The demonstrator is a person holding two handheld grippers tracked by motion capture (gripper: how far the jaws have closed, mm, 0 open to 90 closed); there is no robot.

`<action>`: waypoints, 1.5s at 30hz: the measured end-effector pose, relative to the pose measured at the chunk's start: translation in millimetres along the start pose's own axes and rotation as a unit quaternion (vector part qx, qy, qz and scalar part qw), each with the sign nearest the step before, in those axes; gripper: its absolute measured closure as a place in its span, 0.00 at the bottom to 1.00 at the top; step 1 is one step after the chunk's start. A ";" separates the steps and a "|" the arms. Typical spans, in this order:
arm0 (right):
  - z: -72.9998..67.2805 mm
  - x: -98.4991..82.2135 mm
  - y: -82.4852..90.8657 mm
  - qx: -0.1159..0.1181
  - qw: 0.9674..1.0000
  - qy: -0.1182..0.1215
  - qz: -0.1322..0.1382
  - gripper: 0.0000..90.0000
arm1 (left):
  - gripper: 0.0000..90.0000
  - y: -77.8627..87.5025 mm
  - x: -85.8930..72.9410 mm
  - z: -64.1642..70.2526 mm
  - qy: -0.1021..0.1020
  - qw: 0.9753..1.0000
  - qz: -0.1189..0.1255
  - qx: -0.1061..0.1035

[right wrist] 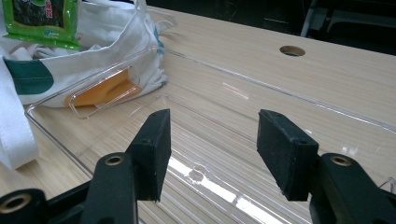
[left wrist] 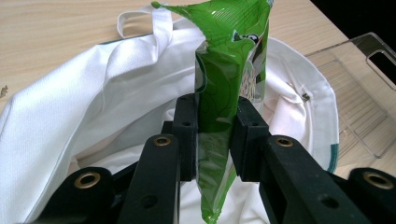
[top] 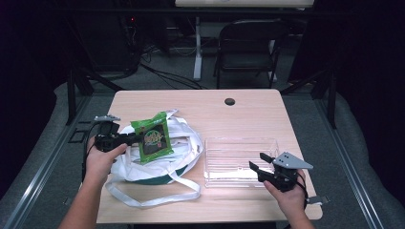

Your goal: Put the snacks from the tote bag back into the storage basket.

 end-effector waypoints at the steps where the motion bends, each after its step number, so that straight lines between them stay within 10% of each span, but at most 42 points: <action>1: 0.0 0.1 0.1 0.000 1.000 0.000 0.000 0.49 | 0.83 0.6 1.0 1.1 -0.001 1.000 0.001 0.000; 29: -0.9 4.6 0.3 0.003 1.000 0.013 -0.012 0.51 | 0.83 0.0 27.4 39.6 -0.040 0.999 0.022 -0.027; 45: -9.7 19.7 -4.7 0.041 0.998 0.023 -0.050 0.55 | 0.83 -7.7 51.9 76.5 -0.077 0.995 0.029 -0.052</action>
Point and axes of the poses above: each handheld gripper's, and its own axes: y roughly backward along the jaws, x roughly out of its top, z roughly to its right, the point moved 8 cm from there along -y, roughly forward along the jaws, and after that the axes turned 1 degree about z, right-handed, at the moved point
